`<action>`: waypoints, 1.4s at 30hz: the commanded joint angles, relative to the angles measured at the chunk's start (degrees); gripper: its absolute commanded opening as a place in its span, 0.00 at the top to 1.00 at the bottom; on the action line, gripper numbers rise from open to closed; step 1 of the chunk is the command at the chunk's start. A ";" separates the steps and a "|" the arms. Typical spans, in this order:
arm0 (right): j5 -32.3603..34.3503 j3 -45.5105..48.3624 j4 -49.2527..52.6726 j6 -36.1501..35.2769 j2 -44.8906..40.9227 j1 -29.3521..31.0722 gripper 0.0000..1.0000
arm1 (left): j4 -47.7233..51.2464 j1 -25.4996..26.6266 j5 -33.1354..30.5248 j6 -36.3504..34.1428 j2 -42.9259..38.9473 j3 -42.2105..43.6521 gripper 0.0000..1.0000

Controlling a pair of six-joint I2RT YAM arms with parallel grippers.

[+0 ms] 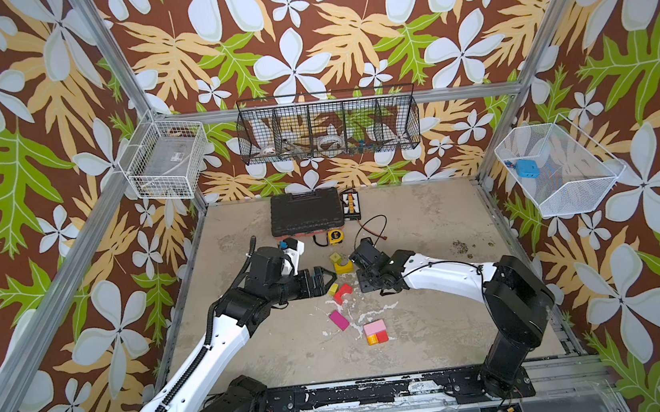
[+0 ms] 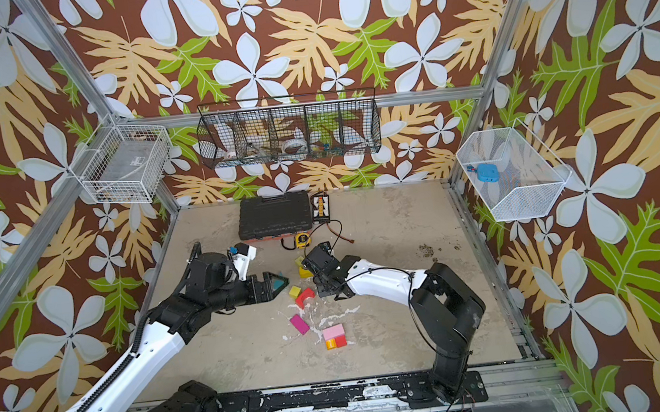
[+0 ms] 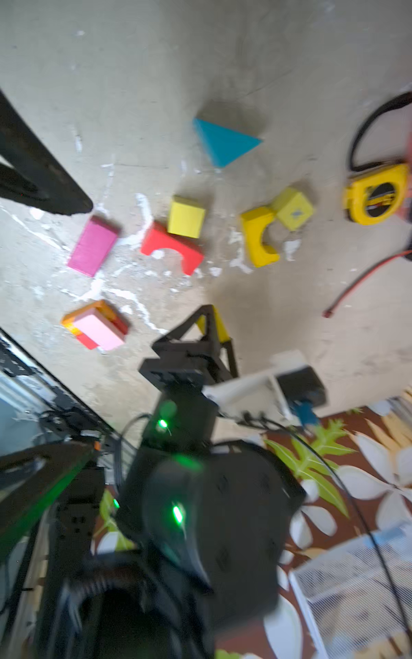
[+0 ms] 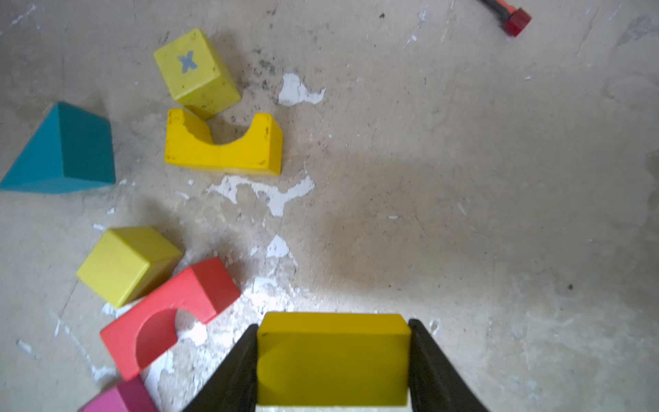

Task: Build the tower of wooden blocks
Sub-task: 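Lift the yellow block and carry it back toward the pink-topped stack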

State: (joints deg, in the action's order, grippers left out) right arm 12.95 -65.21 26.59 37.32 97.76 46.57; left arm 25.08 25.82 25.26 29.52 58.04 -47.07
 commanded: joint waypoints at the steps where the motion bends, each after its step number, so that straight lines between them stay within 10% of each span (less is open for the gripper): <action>1: -1.57 4.92 -0.20 1.52 -6.26 0.55 0.52 | 1.87 -0.07 1.75 -5.28 2.07 3.38 0.00; 9: -0.38 14.17 -0.57 4.60 -18.73 3.84 0.52 | -2.28 -0.07 9.38 -4.04 0.21 6.79 0.00; 17: 1.55 19.96 0.12 9.24 -27.64 11.50 0.53 | -1.32 -0.08 -5.15 -1.24 -4.46 8.59 0.00; 21: 2.93 25.12 0.73 15.08 -32.07 17.78 0.53 | -1.26 -0.07 -1.57 -1.91 -1.61 8.36 0.00; 23: 8.23 24.46 5.13 22.96 -28.74 30.02 0.53 | -1.79 -0.07 -2.18 -1.67 -2.97 8.92 0.00; 42: 6.07 26.73 -1.01 25.61 -21.51 32.81 0.54 | -1.78 -0.08 -2.14 -1.66 -3.52 8.92 0.00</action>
State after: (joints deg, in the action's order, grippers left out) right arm 17.96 -37.74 26.48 62.74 75.35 79.37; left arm 23.73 25.82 23.16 28.14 54.63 -38.09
